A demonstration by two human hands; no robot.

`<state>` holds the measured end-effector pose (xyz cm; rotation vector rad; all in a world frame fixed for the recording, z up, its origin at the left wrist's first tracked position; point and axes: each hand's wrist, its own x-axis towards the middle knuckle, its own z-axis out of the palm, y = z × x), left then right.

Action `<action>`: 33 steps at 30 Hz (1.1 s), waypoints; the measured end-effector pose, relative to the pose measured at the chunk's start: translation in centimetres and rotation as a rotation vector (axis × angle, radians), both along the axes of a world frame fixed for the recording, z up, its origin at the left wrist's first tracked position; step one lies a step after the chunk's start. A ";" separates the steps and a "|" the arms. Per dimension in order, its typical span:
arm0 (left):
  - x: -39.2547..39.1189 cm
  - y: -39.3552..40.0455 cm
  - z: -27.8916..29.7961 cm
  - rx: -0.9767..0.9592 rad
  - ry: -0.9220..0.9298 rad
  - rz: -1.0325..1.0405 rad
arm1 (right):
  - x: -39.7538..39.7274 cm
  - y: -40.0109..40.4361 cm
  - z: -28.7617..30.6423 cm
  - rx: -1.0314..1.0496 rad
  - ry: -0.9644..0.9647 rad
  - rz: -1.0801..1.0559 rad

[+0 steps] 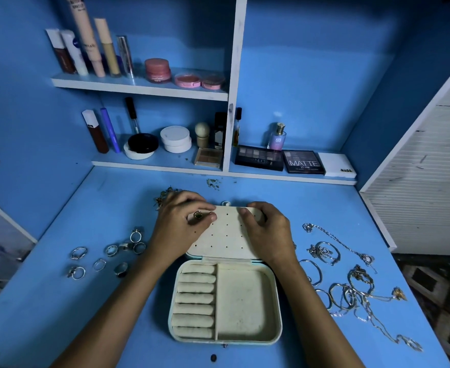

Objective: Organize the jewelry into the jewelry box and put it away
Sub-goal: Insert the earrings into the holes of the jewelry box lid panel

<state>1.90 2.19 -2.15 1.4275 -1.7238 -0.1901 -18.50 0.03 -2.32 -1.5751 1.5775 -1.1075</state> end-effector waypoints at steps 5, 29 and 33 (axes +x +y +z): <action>-0.1 0.4 0.0 0.223 0.175 0.036 | 0.0 -0.1 0.2 0.005 0.048 0.013; 0.2 0.4 -0.6 0.306 0.280 0.027 | 3.9 -11.0 3.1 -0.101 0.754 0.371; 0.2 0.4 -0.6 0.295 0.273 0.024 | 4.8 -12.0 3.1 -0.163 0.919 0.425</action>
